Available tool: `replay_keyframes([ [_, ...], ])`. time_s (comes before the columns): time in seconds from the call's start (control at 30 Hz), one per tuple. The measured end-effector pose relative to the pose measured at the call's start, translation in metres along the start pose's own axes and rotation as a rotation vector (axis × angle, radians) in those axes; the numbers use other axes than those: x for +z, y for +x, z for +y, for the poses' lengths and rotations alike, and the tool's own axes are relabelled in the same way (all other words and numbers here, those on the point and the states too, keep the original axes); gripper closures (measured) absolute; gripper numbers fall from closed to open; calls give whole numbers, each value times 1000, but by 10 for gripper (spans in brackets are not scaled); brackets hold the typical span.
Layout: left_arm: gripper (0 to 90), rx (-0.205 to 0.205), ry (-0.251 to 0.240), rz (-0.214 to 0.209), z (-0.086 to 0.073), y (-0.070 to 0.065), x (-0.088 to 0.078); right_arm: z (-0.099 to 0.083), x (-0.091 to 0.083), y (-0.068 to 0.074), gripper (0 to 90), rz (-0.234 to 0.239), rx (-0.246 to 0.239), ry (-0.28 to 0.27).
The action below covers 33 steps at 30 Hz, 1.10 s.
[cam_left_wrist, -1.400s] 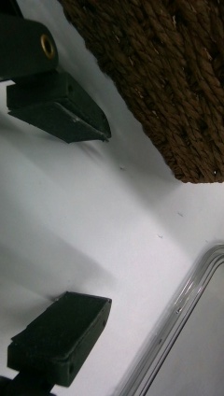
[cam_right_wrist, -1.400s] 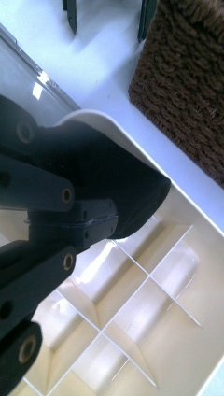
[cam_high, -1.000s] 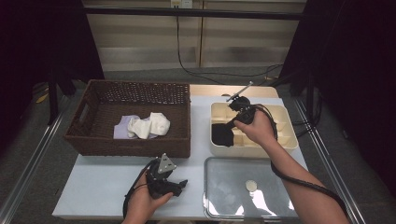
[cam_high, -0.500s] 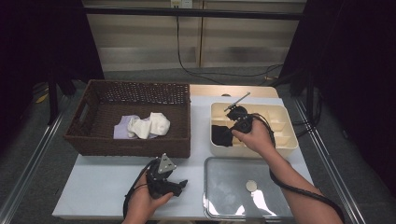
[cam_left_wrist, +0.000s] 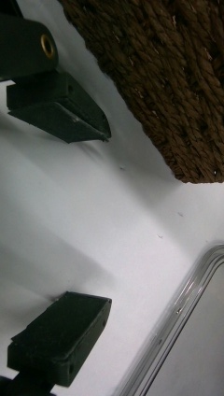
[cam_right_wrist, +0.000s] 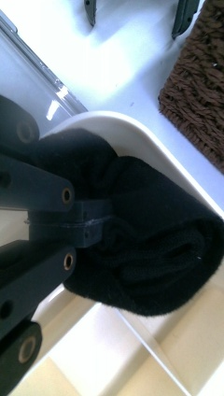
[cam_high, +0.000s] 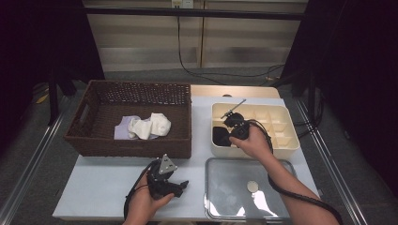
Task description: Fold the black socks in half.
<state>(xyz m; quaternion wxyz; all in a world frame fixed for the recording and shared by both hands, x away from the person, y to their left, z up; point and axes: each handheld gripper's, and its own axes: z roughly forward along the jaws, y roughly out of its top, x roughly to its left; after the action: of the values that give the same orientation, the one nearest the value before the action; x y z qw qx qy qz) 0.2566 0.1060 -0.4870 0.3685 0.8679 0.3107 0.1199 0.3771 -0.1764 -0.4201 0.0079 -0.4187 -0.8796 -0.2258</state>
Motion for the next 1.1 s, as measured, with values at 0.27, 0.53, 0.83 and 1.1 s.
replay_keyframes([
  [0.27, 156, 0, 0, 0, 0, 0, 0, 0, 6, 1, 900, -5, -14, 19],
  [0.53, 156, 1, 0, 0, 0, 0, 0, -1, 11, 0, 900, 9, -7, 26],
  [0.83, 156, 1, 0, 1, 0, 0, 0, -2, 18, 3, 900, -7, -6, 42],
  [1.1, 156, 1, 0, 0, 0, 0, 0, -6, 16, 1, 900, 7, -7, 3],
])
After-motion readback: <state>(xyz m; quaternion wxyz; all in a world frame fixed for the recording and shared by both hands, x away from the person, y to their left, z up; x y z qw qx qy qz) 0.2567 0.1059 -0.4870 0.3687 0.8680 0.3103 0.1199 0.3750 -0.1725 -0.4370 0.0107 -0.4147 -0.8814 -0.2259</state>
